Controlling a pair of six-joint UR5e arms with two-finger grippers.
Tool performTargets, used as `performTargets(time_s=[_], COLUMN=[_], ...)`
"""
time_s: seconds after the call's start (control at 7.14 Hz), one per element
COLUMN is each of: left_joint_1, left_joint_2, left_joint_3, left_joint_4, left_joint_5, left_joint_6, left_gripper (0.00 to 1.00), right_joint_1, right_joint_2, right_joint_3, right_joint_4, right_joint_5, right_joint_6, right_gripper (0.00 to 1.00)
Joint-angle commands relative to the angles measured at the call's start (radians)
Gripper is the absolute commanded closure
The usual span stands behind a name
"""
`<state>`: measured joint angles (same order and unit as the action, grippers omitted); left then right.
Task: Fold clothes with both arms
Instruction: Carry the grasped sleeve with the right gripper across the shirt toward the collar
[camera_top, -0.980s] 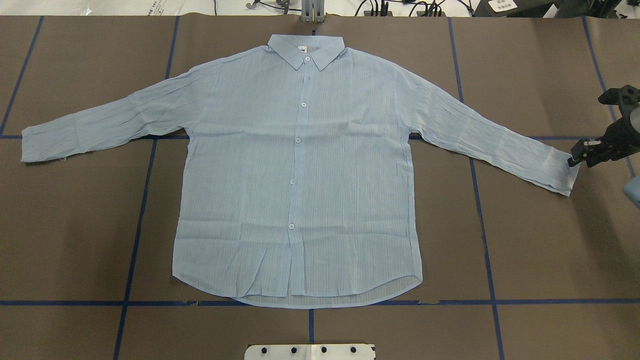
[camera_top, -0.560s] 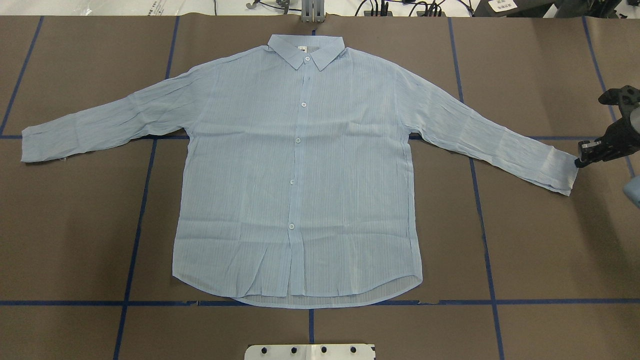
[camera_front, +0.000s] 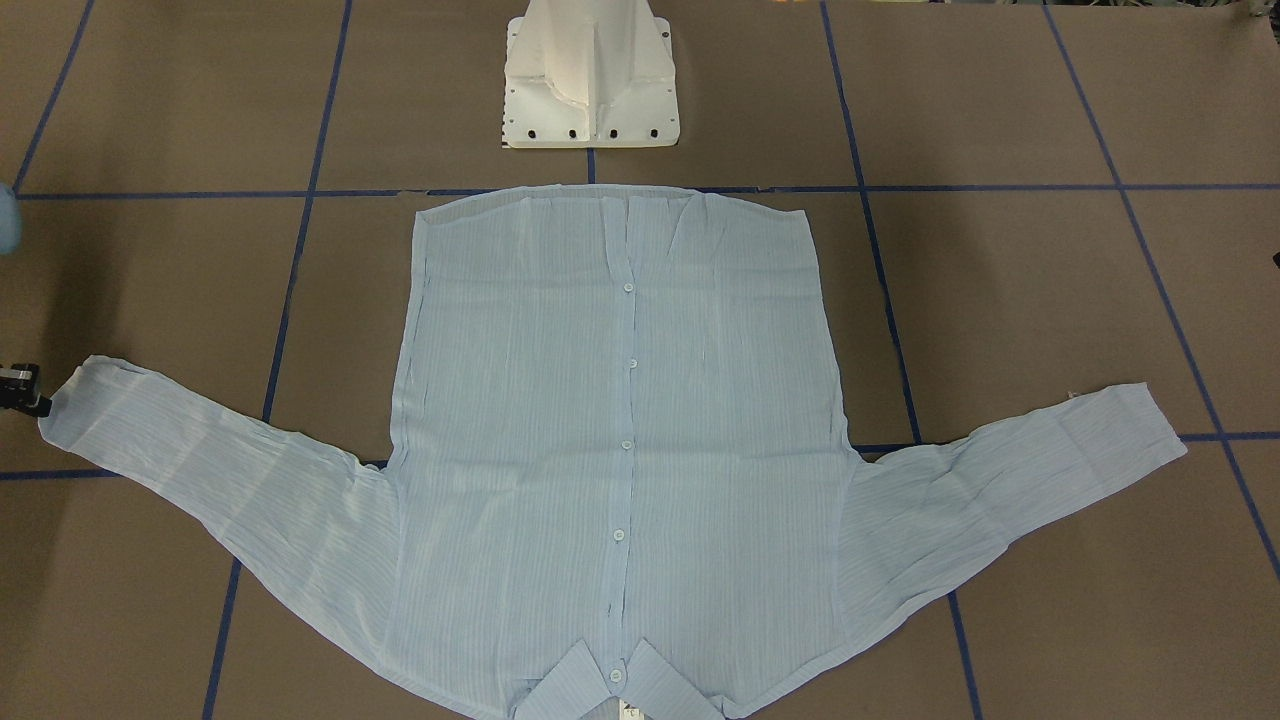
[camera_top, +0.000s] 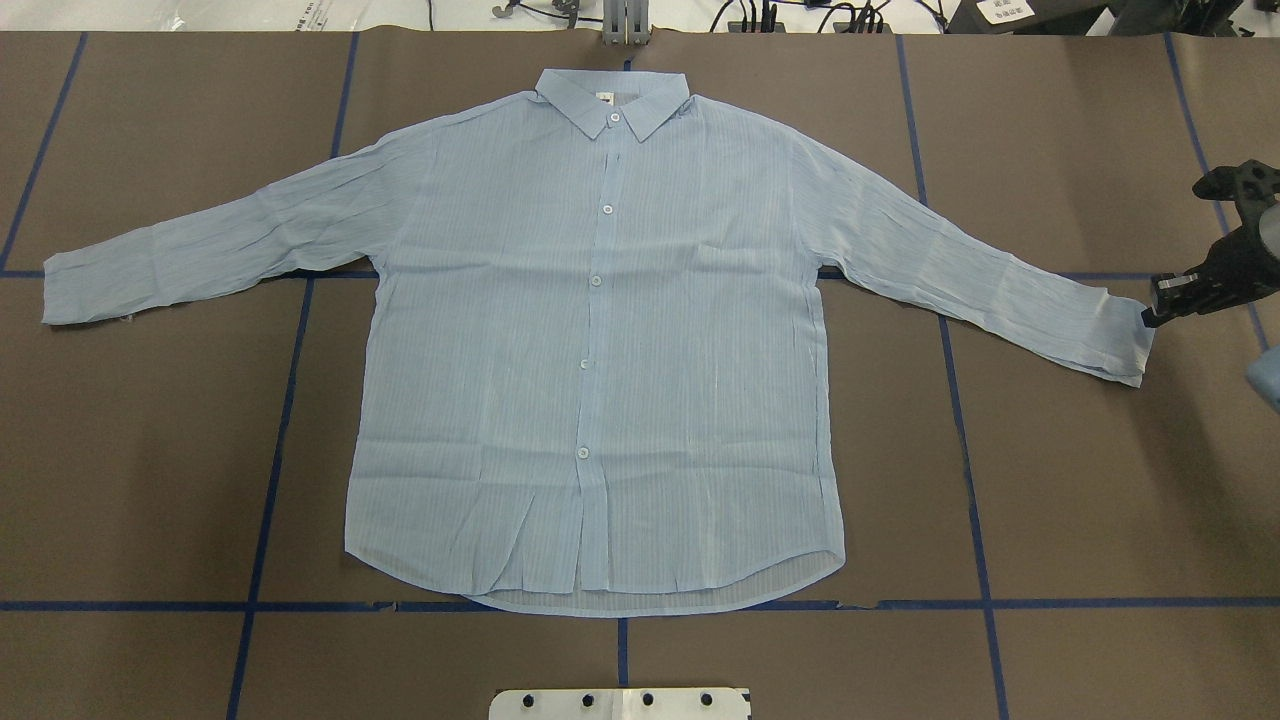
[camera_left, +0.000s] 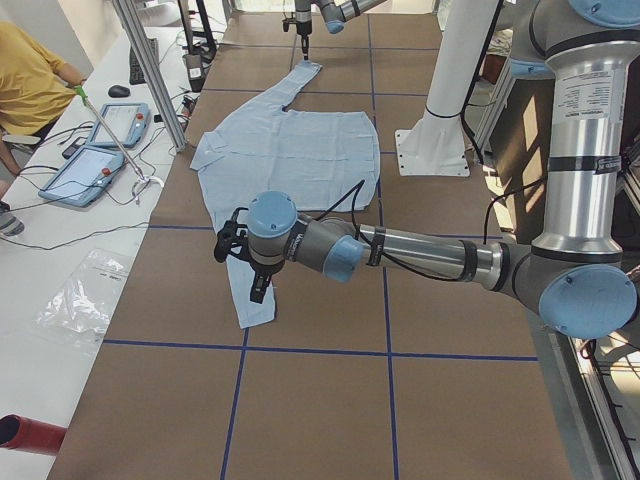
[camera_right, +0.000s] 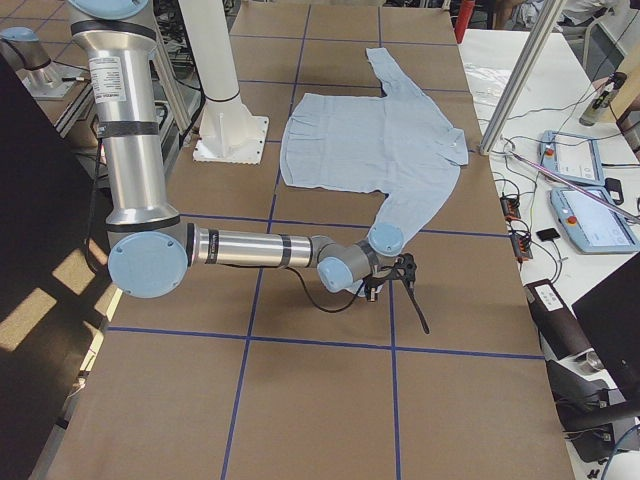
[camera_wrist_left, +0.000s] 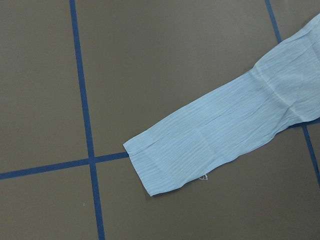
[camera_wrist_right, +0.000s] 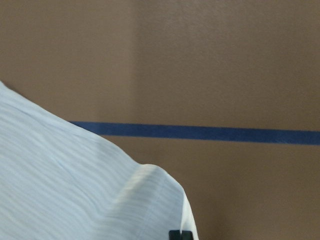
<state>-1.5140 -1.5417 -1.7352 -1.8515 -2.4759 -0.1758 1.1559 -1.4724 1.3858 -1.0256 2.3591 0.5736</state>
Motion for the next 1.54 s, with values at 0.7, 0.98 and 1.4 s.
performTargets(time_s=[0.7, 0.98, 1.4], left_joint_1=[0.000, -0.002, -0.002], left_joint_2=[0.003, 0.005, 0.005], left_joint_3=[-0.003, -0.014, -0.027], left_joint_4=[-0.026, -0.026, -0.028], left_joint_5=[-0.002, -0.002, -0.003], left_joint_6=[-0.001, -0.002, -0.002], left_gripper=[0.00, 0.00, 0.00], right_joint_1=[-0.322, -0.372, -0.448], right_joint_2=[0.491, 0.772, 0.974], right_joint_3=[-0.004, -0.213, -0.373], right_joint_4=[-0.007, -0.002, 0.034], right_joint_5=[-0.183, -0.321, -0.444], right_joint_6=[0.763, 0.871, 0.954], right_gripper=[1.00, 1.00, 1.00])
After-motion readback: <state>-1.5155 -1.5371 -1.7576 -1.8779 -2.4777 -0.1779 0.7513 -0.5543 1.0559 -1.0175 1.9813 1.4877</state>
